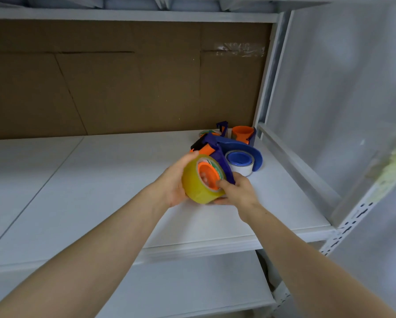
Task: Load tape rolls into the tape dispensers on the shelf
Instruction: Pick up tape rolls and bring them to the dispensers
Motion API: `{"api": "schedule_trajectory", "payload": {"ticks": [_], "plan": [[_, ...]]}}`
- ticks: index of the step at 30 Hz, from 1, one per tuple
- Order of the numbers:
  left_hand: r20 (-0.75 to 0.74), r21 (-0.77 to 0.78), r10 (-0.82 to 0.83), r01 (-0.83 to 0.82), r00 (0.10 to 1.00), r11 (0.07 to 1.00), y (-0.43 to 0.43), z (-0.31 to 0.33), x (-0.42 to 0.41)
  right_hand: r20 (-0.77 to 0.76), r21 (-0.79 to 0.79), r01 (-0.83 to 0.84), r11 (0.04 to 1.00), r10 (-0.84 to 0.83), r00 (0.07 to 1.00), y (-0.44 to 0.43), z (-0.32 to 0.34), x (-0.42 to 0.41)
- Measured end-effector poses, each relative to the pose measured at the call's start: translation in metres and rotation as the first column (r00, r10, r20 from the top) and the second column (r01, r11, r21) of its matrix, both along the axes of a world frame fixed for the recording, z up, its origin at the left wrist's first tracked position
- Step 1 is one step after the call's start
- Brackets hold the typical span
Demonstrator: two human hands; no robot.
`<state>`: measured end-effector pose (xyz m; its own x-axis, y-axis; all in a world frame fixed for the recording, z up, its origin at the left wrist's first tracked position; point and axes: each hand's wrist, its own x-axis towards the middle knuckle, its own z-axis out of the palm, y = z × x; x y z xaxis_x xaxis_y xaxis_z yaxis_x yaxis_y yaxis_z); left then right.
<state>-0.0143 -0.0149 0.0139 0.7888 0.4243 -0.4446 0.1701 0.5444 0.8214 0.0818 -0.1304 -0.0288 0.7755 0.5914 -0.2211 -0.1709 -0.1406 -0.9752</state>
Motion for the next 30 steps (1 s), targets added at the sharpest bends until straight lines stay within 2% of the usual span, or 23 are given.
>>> {"api": "schedule_trajectory", "payload": {"ticks": [2,6,8,10,12,15,18,20,22,25,28,30], "plan": [[0.047,-0.082,-0.013,0.017,0.999,0.996,0.003,0.007,-0.010,-0.020,0.022,-0.016,1.000,0.016,1.000,0.003,0.000,-0.002],[0.125,-0.043,-0.014,0.020,0.992,0.999,0.003,0.006,-0.020,-0.029,0.004,-0.056,0.998,0.056,0.998,0.006,-0.004,-0.007],[0.114,-0.009,0.026,-0.025,0.993,1.000,0.001,0.003,-0.020,0.134,-0.072,-0.018,0.997,0.028,0.991,0.006,-0.004,-0.010],[0.096,0.074,0.070,-0.077,0.993,0.994,-0.002,-0.002,-0.020,0.318,-0.039,0.039,0.998,-0.024,0.948,0.001,-0.001,-0.015],[0.094,0.140,0.137,-0.150,0.986,0.979,-0.006,-0.006,-0.020,0.411,0.055,-0.041,0.998,0.015,0.912,-0.007,0.003,-0.025],[0.107,0.235,0.221,-0.241,0.969,0.942,-0.007,-0.012,-0.018,0.513,-0.002,-0.171,0.985,0.148,0.846,-0.011,-0.003,-0.040],[0.115,0.244,0.229,-0.251,0.967,0.937,-0.008,-0.013,-0.020,0.516,0.004,-0.147,0.989,0.124,0.847,-0.005,-0.003,-0.045],[0.127,0.243,0.198,-0.224,0.972,0.944,-0.013,-0.012,-0.023,0.475,-0.014,-0.062,0.998,0.061,0.878,0.004,0.005,-0.046],[0.116,0.244,0.180,-0.204,0.977,0.948,-0.020,-0.013,-0.025,0.333,-0.045,0.031,0.998,-0.014,0.943,0.011,0.014,-0.046],[0.103,0.235,0.201,-0.221,0.974,0.947,-0.026,-0.010,-0.024,0.106,-0.017,-0.050,0.999,0.051,0.993,0.010,0.016,-0.045],[0.106,0.205,0.274,-0.291,0.956,0.934,-0.018,-0.008,-0.022,0.194,0.047,-0.228,0.973,0.215,0.957,-0.001,0.005,-0.047],[0.093,0.217,0.271,-0.286,0.958,0.933,-0.017,-0.008,-0.021,0.238,0.093,-0.228,0.969,0.200,0.950,-0.003,-0.002,-0.046]]}}
